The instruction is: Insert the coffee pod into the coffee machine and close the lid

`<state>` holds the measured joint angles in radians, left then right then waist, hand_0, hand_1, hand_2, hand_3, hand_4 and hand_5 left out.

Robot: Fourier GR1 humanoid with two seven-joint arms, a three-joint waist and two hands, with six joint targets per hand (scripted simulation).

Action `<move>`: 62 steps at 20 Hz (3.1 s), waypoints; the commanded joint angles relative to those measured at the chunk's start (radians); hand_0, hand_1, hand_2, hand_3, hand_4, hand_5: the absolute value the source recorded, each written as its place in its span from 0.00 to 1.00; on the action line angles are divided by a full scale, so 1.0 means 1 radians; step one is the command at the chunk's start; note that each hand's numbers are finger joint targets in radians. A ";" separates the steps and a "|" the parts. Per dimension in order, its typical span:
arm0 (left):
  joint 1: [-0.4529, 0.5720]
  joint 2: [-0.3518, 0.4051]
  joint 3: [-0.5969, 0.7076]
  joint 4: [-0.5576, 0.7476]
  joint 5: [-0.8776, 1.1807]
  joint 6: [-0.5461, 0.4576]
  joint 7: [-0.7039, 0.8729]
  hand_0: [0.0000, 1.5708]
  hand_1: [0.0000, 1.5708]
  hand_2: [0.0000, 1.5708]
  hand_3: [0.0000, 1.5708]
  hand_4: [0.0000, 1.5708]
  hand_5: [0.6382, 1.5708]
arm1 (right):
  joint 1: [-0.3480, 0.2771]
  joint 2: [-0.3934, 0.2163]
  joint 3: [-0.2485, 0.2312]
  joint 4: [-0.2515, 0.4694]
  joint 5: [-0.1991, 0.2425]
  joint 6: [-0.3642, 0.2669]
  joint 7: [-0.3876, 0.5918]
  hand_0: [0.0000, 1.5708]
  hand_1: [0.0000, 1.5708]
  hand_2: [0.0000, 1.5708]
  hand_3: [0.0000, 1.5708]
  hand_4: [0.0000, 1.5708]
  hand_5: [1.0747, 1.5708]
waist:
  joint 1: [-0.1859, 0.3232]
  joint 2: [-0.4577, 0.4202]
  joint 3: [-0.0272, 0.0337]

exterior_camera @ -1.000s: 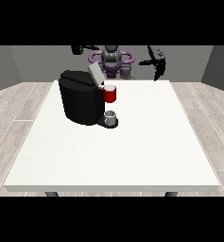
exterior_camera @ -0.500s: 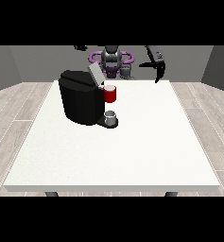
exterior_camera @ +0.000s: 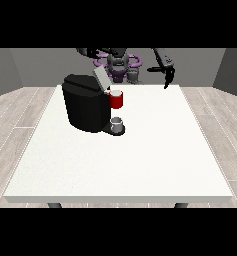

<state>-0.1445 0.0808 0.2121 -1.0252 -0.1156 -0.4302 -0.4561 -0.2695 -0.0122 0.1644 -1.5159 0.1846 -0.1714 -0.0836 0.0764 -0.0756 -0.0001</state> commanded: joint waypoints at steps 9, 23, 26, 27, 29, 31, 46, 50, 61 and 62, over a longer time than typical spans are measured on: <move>0.067 0.031 -0.025 -0.173 0.041 -0.006 0.047 0.00 0.00 0.00 0.00 0.23 1.00 | -0.101 -0.030 -0.148 0.213 -0.004 -0.027 -0.090 0.00 0.00 0.00 0.00 0.25 1.00 | 0.040 0.088 0.0003; -0.010 0.023 -0.056 -0.203 0.059 0.033 0.054 0.00 0.00 0.00 0.00 0.19 1.00 | -0.323 -0.046 -0.253 0.453 -0.046 -0.032 -0.186 0.00 0.00 0.00 0.00 0.27 1.00 | 0.065 0.178 0.0003; 0.033 0.040 -0.055 -0.153 0.056 0.005 -0.003 0.00 0.00 0.00 0.00 0.21 1.00 | -0.368 -0.074 -0.258 0.446 -0.046 -0.013 -0.107 0.00 0.00 0.00 0.00 0.23 1.00 | 0.070 0.175 0.0000; 0.080 0.055 -0.041 -0.145 0.072 -0.024 -0.062 0.00 0.00 0.00 0.00 0.22 1.00 | -0.288 -0.096 -0.273 0.425 -0.090 0.054 -0.184 0.00 0.00 0.00 0.00 0.17 1.00 | 0.046 0.161 0.0001; 0.000 0.078 -0.039 -0.161 0.085 -0.039 0.000 0.00 0.00 0.00 0.00 0.25 1.00 | -0.387 -0.088 -0.283 0.476 -0.051 -0.027 -0.168 0.00 0.00 0.00 0.00 0.20 1.00 | 0.088 0.216 0.0002; 0.006 0.065 -0.032 -0.133 0.076 -0.004 -0.019 0.00 0.00 0.00 0.00 0.23 1.00 | -0.399 -0.103 -0.272 0.466 -0.057 0.010 -0.120 0.00 0.00 0.00 0.00 0.24 1.00 | 0.069 0.197 0.0000; -0.041 0.077 -0.040 -0.044 0.090 -0.036 -0.013 0.00 0.00 0.00 0.00 0.25 1.00 | -0.515 0.010 -0.124 0.512 0.087 -0.138 -0.013 0.00 0.00 0.00 0.00 0.24 1.00 | 0.129 0.189 -0.0003; -0.094 0.097 0.001 0.032 0.094 -0.007 -0.084 0.00 0.00 0.00 0.00 0.23 1.00 | -0.612 0.007 -0.125 0.509 0.096 -0.086 -0.016 0.00 0.00 0.00 0.00 0.24 1.00 | 0.081 0.232 -0.0005; -0.052 0.124 -0.002 0.089 0.108 -0.063 -0.101 0.00 0.00 0.00 0.00 0.22 1.00 | -0.607 0.012 -0.047 0.505 0.048 -0.045 -0.040 0.00 0.00 0.00 0.00 0.28 1.00 | 0.101 0.156 -0.0002; -0.116 0.064 -0.045 0.059 0.077 -0.003 -0.078 0.00 0.00 0.00 0.00 0.23 1.00 | -0.619 0.012 -0.014 0.532 0.024 -0.127 -0.056 0.00 0.00 0.00 0.00 0.25 1.00 | 0.143 0.200 0.0000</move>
<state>-0.2445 0.1856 0.1987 -0.9669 -0.0172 -0.4665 -0.5431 -0.9214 -0.0062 0.0816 -0.9896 0.2514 -0.2520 -0.1218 0.1938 0.1352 -0.0003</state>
